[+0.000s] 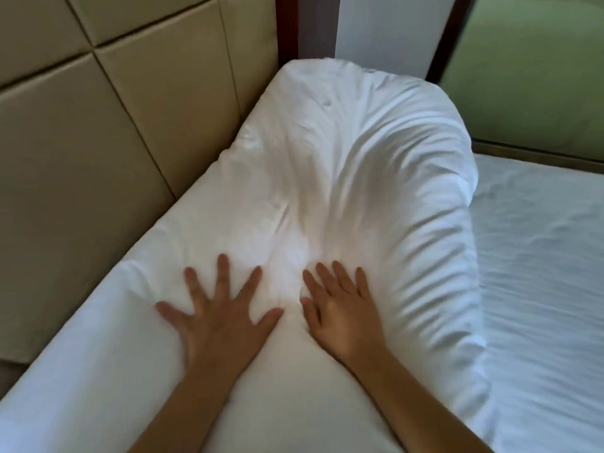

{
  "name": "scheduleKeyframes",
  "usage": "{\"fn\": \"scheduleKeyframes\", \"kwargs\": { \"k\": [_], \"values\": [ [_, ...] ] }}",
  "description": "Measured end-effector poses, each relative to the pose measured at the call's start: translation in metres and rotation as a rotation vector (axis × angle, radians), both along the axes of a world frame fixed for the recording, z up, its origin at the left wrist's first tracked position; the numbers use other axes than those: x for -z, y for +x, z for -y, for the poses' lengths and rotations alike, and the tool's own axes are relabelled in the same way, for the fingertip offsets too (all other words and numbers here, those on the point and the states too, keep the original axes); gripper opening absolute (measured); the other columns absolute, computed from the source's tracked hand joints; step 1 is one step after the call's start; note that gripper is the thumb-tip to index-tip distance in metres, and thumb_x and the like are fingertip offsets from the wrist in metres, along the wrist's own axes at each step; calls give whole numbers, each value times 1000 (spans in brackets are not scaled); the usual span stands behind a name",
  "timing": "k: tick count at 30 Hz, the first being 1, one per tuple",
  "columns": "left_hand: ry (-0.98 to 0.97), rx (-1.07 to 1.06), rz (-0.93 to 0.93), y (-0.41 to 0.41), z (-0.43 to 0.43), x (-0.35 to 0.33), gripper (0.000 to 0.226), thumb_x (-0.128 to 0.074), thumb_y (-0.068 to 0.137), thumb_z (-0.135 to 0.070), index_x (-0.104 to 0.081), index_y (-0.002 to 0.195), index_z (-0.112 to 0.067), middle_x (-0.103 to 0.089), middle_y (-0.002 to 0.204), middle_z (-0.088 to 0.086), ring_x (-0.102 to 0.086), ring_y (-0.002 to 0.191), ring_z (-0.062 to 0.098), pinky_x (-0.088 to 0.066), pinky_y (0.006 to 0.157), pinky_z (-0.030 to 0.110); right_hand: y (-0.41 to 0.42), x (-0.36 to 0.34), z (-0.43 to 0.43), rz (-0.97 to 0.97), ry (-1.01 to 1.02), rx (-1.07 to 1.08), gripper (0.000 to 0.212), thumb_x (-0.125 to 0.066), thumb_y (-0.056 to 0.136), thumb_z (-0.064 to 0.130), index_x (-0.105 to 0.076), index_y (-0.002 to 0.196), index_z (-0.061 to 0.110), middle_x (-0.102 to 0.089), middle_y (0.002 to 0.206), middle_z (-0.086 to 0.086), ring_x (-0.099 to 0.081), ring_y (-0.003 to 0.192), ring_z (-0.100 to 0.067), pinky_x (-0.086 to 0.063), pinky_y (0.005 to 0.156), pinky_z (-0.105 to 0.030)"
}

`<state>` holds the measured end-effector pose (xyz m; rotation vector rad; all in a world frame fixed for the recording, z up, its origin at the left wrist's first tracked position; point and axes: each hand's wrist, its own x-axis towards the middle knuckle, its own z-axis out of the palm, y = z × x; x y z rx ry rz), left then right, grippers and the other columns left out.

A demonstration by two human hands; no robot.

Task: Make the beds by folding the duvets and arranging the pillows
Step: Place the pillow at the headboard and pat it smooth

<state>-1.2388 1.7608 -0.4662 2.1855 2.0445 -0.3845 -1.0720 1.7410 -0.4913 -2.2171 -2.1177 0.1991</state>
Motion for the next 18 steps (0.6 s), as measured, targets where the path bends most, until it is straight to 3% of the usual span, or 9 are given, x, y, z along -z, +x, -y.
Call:
{"fn": "scheduleKeyframes", "kwargs": {
  "k": [2,4,6,8,10,13,14,16,18],
  "values": [
    [-57,3,15,-2,-2,17,75,-12,78,-81,12,143,-52,21,156,-1,12,141,44,-7,101,76,-10,12,12,49,-40,4,53,-31,90,42,-55,131,20,-53,138,-7,-44,132,-27,-11,113,-48],
    [-179,5,55,2,-10,11,76,-20,81,-80,6,145,-49,16,158,-1,6,141,45,-9,102,75,-21,6,23,8,-170,7,56,-18,95,41,-34,145,22,-28,154,-5,-18,144,-23,2,116,-46],
    [-243,39,37,-3,-3,-8,75,-24,83,-77,1,147,-46,10,159,-1,1,142,43,-9,105,72,-34,-5,52,-49,-224,15,64,-4,91,44,-28,147,26,-21,157,0,-10,146,-19,3,116,-45],
    [-194,23,43,-23,31,-22,76,-21,82,-79,3,146,-47,8,159,-3,3,143,41,-3,104,73,-46,-12,102,-118,-198,-8,75,9,86,55,-25,148,30,-19,157,3,-10,146,-19,3,116,-44],
    [-98,-56,65,-54,85,-16,80,-12,74,-86,17,141,-52,16,157,-2,12,142,42,0,99,76,-54,-10,150,-62,-168,-25,83,17,85,62,-33,144,33,-31,153,-2,-25,143,-25,0,113,-43],
    [-95,-192,144,-90,141,22,90,-10,61,-93,32,132,-56,31,152,0,19,140,42,-10,99,77,-65,17,179,-23,-249,3,70,-3,91,65,-41,138,31,-46,142,-12,-43,131,-34,-3,110,-46],
    [-136,-216,156,-93,143,32,93,-12,60,-93,30,133,-56,33,152,1,19,140,43,-13,100,77,-67,27,179,-1,-262,0,73,-3,89,69,-34,142,31,-38,148,-14,-38,135,-36,5,111,-46],
    [-215,-229,139,-91,134,42,95,-20,61,-93,24,137,-56,31,152,5,14,139,47,-18,101,74,-71,37,170,38,-259,-27,80,-1,82,73,-5,150,31,4,158,-13,-3,146,-35,27,105,-44],
    [-300,-199,66,-86,109,32,96,-33,66,-89,18,139,-54,20,155,12,0,140,49,-23,106,66,-74,34,159,4,-332,-30,72,-10,87,69,12,147,38,26,154,-10,24,142,-30,31,103,-46]
  ]
}}
